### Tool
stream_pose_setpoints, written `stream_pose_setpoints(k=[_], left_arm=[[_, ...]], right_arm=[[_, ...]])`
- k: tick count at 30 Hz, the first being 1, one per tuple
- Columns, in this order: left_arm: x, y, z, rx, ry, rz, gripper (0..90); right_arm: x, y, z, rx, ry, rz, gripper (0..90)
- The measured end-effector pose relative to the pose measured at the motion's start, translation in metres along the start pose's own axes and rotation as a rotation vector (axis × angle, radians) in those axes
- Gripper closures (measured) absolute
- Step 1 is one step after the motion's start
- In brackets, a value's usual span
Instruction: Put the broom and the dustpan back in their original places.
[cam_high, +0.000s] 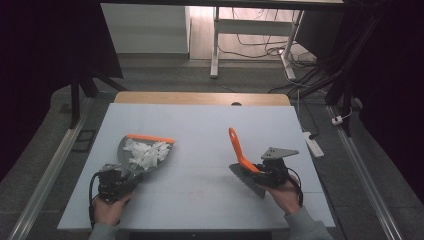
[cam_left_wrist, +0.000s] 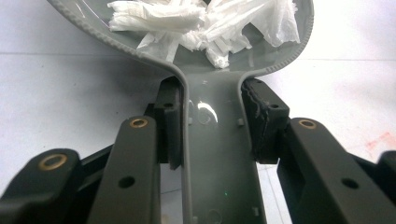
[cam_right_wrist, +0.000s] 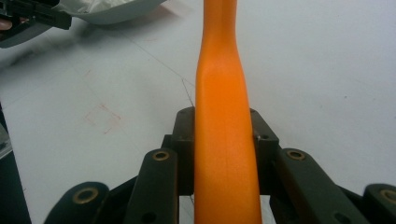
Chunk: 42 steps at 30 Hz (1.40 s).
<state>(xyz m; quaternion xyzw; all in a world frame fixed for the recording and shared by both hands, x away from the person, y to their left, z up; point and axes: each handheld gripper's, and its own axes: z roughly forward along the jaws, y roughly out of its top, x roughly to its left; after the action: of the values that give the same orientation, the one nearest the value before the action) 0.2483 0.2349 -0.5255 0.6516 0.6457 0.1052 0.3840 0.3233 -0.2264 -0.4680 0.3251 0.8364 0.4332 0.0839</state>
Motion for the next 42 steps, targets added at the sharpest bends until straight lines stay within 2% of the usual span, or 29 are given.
stream_pose_setpoints(k=[9,14,17,25,29,32,35,42], left_arm=[[-0.001,-0.001,0.007,0.017,0.027,-0.016,60.9],[0.002,-0.001,0.009,0.017,0.033,-0.032,60.8],[0.003,-0.001,0.011,0.024,0.034,-0.035,60.8],[0.001,-0.001,0.016,0.037,0.04,-0.023,60.6],[0.001,-0.002,0.016,0.038,0.037,-0.021,60.4],[0.002,-0.002,0.016,0.037,0.027,-0.017,59.7],[0.001,-0.002,0.016,0.037,0.026,-0.008,56.6],[0.0,-0.002,0.015,0.037,0.011,0.01,46.1]], right_arm=[[0.001,-0.005,0.01,0.035,0.025,0.013,70.3],[-0.007,-0.01,0.012,0.048,0.023,0.063,70.3],[-0.012,-0.013,0.015,0.074,0.015,0.085,70.3],[-0.029,-0.017,0.019,0.103,-0.025,0.113,69.1],[-0.036,-0.017,0.02,0.12,-0.05,0.099,65.2],[-0.04,-0.016,0.02,0.133,-0.101,0.072,58.7],[-0.047,-0.018,0.021,0.138,-0.1,0.097,55.7],[-0.055,-0.02,0.024,0.162,-0.137,0.095,48.7]])
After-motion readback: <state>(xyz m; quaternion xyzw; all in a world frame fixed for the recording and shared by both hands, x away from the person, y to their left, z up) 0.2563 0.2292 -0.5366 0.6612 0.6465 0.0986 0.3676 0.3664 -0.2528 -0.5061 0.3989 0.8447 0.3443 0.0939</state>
